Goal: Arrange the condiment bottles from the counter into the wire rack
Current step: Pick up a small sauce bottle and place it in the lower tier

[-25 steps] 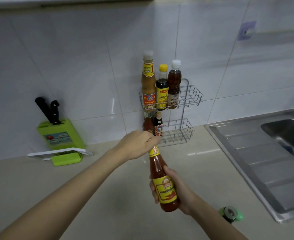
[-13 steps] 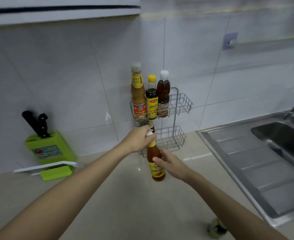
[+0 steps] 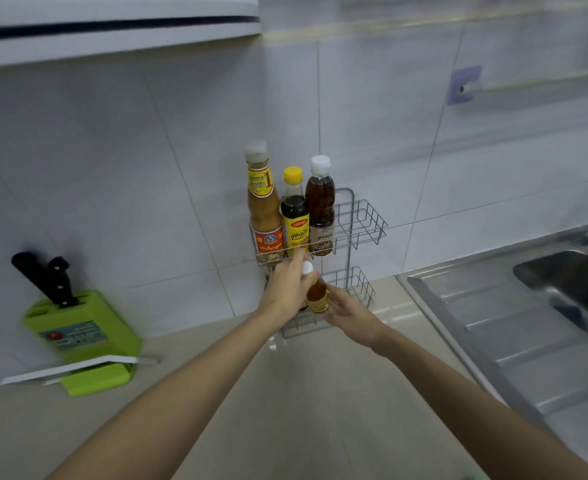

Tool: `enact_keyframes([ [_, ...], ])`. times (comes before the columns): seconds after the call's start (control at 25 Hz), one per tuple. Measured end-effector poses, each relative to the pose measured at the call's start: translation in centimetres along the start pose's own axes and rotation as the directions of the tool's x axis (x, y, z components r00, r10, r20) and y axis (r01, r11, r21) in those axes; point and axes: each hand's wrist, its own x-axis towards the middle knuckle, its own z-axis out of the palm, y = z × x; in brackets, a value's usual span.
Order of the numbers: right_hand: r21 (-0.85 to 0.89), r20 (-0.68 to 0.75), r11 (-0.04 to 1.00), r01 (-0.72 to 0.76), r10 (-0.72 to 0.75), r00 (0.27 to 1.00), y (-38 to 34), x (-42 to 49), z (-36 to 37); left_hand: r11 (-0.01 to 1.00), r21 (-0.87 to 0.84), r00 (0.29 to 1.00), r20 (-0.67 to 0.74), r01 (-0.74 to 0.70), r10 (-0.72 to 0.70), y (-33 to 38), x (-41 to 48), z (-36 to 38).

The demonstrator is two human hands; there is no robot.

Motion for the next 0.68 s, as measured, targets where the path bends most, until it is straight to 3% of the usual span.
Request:
enact_keyframes([
  [0.24,-0.109,0.008,0.993,0.048,-0.047,0.999,2.2,2.8,-1.1,0.998,-0.009,0.979,-0.193,0.070,-0.070,-0.9,-1.4,4.5],
  [0.48,-0.019,0.127,0.999,0.035,-0.033,0.991,4.6,5.3,-2.1,0.995,0.008,0.983,-0.157,0.099,-0.097,-3.1,0.5,6.5],
  [0.68,-0.008,0.143,1.000,-0.011,0.012,0.990,5.0,7.1,-2.6,0.981,-0.067,0.975,-0.116,0.183,-0.190,-3.9,2.5,6.7],
])
